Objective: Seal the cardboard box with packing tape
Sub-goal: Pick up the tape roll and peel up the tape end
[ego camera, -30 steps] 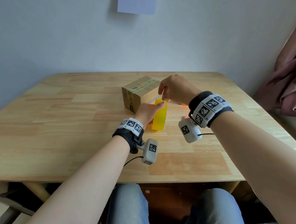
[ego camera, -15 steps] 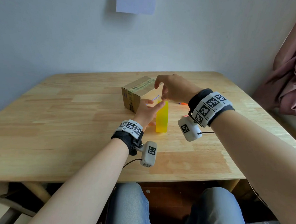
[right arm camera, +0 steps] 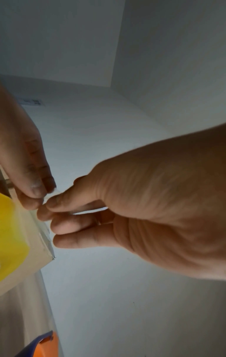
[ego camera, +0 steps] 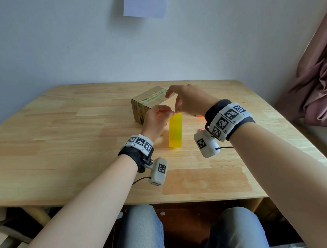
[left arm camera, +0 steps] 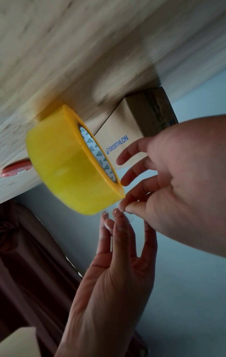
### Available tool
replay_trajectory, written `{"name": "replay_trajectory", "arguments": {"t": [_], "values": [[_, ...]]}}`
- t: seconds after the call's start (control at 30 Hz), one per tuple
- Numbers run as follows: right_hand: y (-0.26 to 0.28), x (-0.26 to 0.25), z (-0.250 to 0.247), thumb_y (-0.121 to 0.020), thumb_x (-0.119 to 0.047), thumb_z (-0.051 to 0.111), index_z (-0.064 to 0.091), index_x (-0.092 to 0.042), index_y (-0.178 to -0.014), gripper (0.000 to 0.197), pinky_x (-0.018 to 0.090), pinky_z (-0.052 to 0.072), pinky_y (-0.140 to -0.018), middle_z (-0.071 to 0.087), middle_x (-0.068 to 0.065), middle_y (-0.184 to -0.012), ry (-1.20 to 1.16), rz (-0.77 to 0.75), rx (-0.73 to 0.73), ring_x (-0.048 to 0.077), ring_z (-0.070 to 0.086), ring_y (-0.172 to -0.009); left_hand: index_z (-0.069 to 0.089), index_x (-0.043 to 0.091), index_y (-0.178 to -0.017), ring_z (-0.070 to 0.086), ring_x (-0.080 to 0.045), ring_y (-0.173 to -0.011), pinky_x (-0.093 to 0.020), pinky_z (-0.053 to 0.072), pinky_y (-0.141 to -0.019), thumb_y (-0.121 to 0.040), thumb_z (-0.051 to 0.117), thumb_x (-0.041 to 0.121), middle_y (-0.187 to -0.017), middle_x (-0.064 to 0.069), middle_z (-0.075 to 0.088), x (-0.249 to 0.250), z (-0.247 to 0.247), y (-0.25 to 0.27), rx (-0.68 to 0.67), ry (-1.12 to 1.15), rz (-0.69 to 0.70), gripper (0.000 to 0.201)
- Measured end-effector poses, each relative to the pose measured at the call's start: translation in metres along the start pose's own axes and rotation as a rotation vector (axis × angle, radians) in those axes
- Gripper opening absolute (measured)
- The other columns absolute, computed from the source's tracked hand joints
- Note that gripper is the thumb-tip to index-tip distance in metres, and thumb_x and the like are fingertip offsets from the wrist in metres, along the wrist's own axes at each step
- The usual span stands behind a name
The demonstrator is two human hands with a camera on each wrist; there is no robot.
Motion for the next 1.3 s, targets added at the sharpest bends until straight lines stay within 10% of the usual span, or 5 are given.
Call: {"name": "replay_trajectory", "arguments": {"t": [0.67, 0.8, 0.93, 1.17, 1.3], "values": [[0.004, 0.004, 0.008, -0.087, 0.013, 0.054, 0.022, -0.038, -0.157, 0.093, 0.032, 0.060, -0.073, 0.075, 0.001, -0.105, -0.059, -0.062, 0.045, 0.018, 0.070, -0.088, 0.068, 0.020, -0.096, 0.066, -0.006, -0.091, -0.026, 0.052, -0.080, -0.097, 0.068, 0.012, -0.099, 0.004, 0.072, 0.000, 0.006, -0.006, 0.005, 0.049, 0.004, 0.009], [0.008, 0.003, 0.004, -0.084, 0.020, 0.049, 0.022, -0.037, -0.159, 0.098, 0.007, 0.042, -0.054, 0.054, 0.004, -0.136, -0.051, -0.116, 0.071, -0.001, 0.050, -0.081, 0.072, 0.018, -0.107, 0.067, -0.008, -0.096, -0.027, 0.052, -0.086, -0.094, 0.072, 0.012, -0.103, 0.004, 0.073, 0.000, 0.008, -0.008, -0.001, 0.012, 0.025, 0.013], [0.006, 0.006, -0.001, -0.083, 0.021, 0.049, 0.026, -0.036, -0.157, 0.097, 0.009, 0.041, -0.056, 0.049, 0.004, -0.136, -0.088, -0.140, 0.072, -0.018, 0.040, -0.076, 0.078, 0.014, -0.114, 0.068, -0.003, -0.094, -0.023, 0.052, -0.084, -0.092, 0.076, 0.017, -0.101, 0.006, 0.075, 0.001, 0.011, -0.009, -0.022, -0.035, 0.064, 0.022], [0.003, 0.011, 0.003, -0.087, 0.017, 0.052, 0.037, -0.034, -0.153, 0.085, 0.008, 0.039, -0.059, 0.049, 0.002, -0.130, -0.084, -0.123, 0.070, -0.008, 0.047, -0.078, 0.081, 0.020, -0.100, 0.068, 0.013, -0.078, -0.017, 0.050, -0.075, -0.092, 0.077, 0.021, -0.092, 0.010, 0.078, 0.001, 0.011, -0.012, -0.022, -0.059, 0.101, 0.009], [0.002, 0.016, 0.004, -0.088, 0.016, 0.055, 0.047, -0.028, -0.148, 0.075, 0.008, 0.040, -0.066, 0.049, 0.001, -0.127, -0.083, -0.089, 0.079, 0.005, 0.049, -0.092, 0.080, 0.037, -0.082, 0.070, -0.011, -0.093, -0.030, 0.053, -0.080, -0.089, 0.079, 0.028, -0.091, 0.009, 0.078, 0.002, 0.012, -0.012, -0.022, -0.083, 0.110, 0.012]]}}
Point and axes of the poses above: each hand's wrist, its own y-axis away from the middle knuckle, its own z-axis out of the palm, x = y × z, the point moved 10 cm from there along -y, towards the middle knuckle
